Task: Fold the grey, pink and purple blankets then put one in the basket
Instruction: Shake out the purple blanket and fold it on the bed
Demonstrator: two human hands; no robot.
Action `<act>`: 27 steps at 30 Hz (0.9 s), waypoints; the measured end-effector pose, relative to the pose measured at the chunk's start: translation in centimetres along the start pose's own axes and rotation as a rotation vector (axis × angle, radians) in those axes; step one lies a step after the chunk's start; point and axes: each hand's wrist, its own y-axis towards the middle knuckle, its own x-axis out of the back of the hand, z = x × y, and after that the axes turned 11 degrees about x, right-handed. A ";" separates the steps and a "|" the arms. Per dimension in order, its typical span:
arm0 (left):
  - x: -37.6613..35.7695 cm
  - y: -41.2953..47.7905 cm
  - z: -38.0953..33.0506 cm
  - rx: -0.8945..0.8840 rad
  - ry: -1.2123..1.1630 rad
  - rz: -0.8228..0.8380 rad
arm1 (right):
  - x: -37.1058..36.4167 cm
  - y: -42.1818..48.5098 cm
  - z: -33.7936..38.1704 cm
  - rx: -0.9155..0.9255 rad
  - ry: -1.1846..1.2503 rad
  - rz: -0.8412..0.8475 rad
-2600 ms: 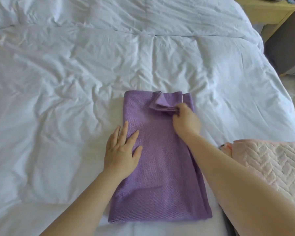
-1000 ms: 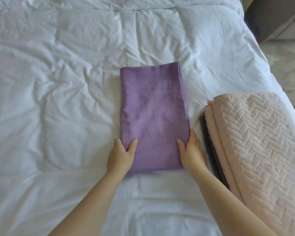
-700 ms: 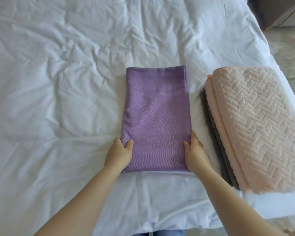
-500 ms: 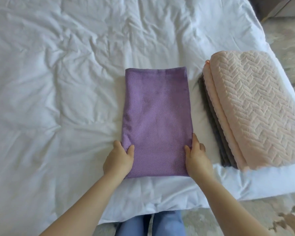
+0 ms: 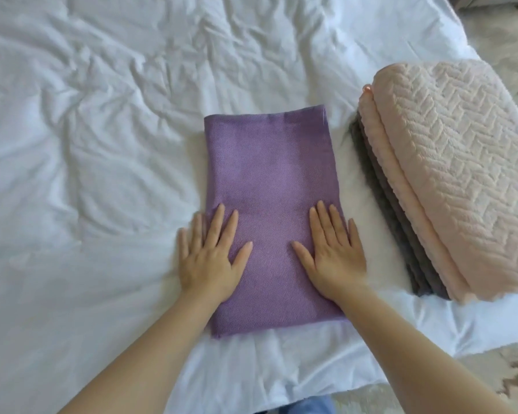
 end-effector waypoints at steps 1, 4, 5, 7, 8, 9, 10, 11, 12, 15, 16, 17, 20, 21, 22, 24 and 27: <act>0.4 0.2 0.1 -0.005 0.005 -0.004 | 0.3 0.0 -0.3 -0.039 0.007 -0.003; 2.1 2.3 -0.5 0.008 -0.045 -0.067 | 1.9 1.2 -1.0 -0.113 0.033 -0.092; 2.6 3.4 -1.0 -0.010 -0.051 -0.085 | 2.6 2.3 -1.1 -0.080 0.034 -0.119; 3.3 5.9 -2.2 -0.074 -0.040 -0.103 | 3.6 5.2 -1.0 0.039 0.025 -0.146; 3.4 7.2 -2.9 -0.093 -0.030 -0.106 | 3.8 6.9 -1.0 0.087 0.020 -0.145; 3.3 8.6 -3.4 -0.098 -0.014 -0.103 | 3.8 8.5 -1.1 0.104 0.023 -0.130; 3.2 10.0 -3.7 -0.088 -0.001 -0.092 | 3.6 9.9 -1.6 0.088 0.042 -0.108; 3.1 11.3 -3.8 -0.061 0.005 -0.076 | 3.4 11.0 -2.3 0.050 0.074 -0.090; 3.0 12.2 -3.8 -0.022 -0.002 -0.063 | 3.1 11.8 -3.2 0.006 0.103 -0.081; 3.4 13.5 -3.2 0.101 -0.138 -0.058 | 3.3 12.6 -4.9 -0.069 0.181 -0.072; 3.7 13.2 -3.0 0.136 -0.214 -0.060 | 3.7 12.5 -5.0 -0.095 0.215 -0.074; 4.0 12.6 -2.9 0.166 -0.276 -0.071 | 4.1 12.3 -4.8 -0.124 0.246 -0.088; 4.5 10.0 -2.9 0.205 -0.334 -0.077 | 5.1 10.5 -3.8 -0.200 0.311 -0.132; 4.4 9.2 -3.0 0.207 -0.374 -0.060 | 5.3 9.8 -3.4 -0.226 0.352 -0.132; 4.3 8.4 -3.0 0.212 -0.432 -0.039 | 5.4 9.1 -3.0 -0.253 0.412 -0.123; 4.2 7.1 -3.0 0.234 -0.542 -0.009 | 5.5 7.8 -2.3 -0.295 0.529 -0.096; 4.0 5.3 -2.5 0.258 -0.613 0.029 | 5.5 6.0 -1.8 -0.313 0.591 -0.069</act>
